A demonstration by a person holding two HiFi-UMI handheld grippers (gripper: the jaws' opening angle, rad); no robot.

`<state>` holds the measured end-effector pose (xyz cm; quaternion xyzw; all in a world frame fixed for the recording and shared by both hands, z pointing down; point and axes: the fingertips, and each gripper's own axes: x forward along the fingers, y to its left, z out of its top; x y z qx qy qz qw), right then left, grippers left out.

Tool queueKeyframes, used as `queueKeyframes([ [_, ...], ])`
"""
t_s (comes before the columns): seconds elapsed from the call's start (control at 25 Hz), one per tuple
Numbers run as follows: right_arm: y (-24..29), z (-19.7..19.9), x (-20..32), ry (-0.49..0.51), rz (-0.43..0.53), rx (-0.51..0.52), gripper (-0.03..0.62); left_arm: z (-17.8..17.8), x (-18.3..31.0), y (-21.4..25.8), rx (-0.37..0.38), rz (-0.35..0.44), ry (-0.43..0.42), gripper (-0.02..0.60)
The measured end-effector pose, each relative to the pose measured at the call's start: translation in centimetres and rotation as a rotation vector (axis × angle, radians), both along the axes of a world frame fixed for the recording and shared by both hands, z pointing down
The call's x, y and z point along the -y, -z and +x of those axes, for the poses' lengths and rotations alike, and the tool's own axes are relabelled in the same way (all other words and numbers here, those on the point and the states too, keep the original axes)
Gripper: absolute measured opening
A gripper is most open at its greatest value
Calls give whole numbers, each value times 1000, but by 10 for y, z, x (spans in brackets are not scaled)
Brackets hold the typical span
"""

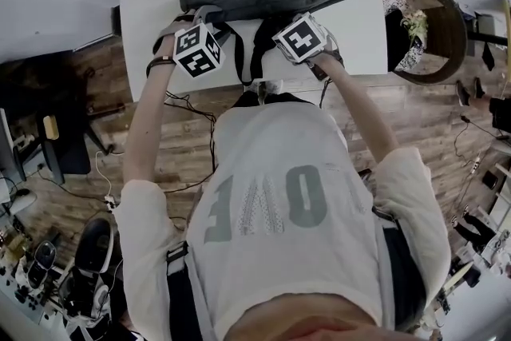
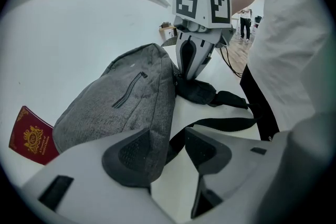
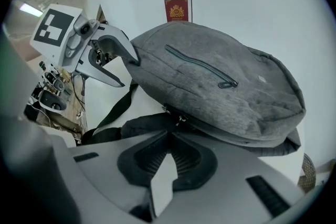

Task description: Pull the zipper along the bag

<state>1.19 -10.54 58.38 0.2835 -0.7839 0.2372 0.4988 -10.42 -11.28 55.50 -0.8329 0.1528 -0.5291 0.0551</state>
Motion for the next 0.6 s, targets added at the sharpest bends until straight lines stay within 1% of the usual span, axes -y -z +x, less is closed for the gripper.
queueKeyframes([
  [0.2, -7, -20, -4, 26, -6, -3, 35, -1, 1, -1, 1, 3, 0, 221],
  [0.44, -7, -20, -3, 15, 3, 5, 35, -1, 1, -2, 5, 6, 5, 221],
  [0.6, -6, -21, -2, 6, 10, 29, 35, -2, 3, -2, 9, 13, 11, 221],
])
